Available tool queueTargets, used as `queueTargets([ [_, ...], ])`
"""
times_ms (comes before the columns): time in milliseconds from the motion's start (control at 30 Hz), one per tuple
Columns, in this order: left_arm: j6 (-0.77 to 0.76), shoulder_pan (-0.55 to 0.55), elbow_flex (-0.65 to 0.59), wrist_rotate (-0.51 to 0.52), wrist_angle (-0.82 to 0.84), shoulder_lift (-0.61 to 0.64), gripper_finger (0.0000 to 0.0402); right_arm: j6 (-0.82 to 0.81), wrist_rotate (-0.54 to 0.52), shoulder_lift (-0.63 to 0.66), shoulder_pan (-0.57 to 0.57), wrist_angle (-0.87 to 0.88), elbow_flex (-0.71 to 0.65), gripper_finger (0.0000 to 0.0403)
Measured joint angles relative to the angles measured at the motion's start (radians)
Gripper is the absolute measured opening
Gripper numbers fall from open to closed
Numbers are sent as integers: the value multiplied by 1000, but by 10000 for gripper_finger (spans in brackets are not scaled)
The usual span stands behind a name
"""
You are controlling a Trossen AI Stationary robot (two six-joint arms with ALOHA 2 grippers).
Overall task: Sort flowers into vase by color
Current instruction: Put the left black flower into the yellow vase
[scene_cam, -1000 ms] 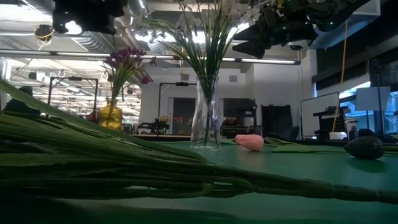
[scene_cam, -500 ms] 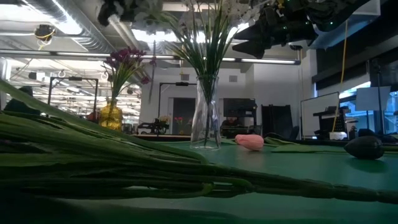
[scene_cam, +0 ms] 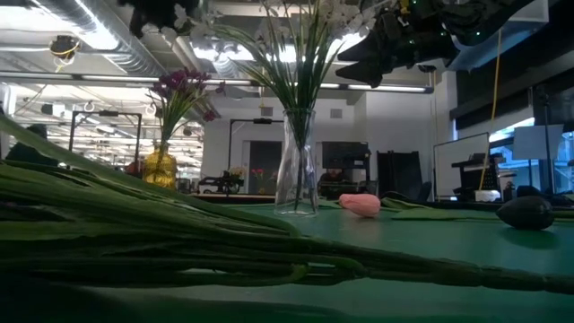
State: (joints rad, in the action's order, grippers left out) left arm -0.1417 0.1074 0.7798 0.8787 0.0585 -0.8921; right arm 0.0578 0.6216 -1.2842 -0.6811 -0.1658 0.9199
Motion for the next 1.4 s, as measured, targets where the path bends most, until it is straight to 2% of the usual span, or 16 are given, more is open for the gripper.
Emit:
queueTargets([
  [167, 22, 88, -177, 3, -203, 105, 0, 0, 0, 0, 0, 3, 0, 293],
  [300, 107, 118, -243, 5, -339, 165, 0, 0, 0, 0, 0, 5, 0, 293],
  [500, 223, 120, -238, 88, -332, 182, 0, 0, 0, 0, 0, 11, 0, 293],
  [667, 260, 119, -211, 132, -294, 182, 0, 0, 0, 0, 0, 12, 0, 293],
  [900, 256, 119, -205, 212, -188, 181, 0, 0, 0, 0, 0, 13, 0, 293],
  [1167, 245, 120, -205, 214, -173, 179, 0, 0, 0, 0, 0, 12, 0, 293],
  [1400, 145, 120, -204, 213, -89, 178, 0, 0, 0, 0, 0, 12, 0, 293],
])
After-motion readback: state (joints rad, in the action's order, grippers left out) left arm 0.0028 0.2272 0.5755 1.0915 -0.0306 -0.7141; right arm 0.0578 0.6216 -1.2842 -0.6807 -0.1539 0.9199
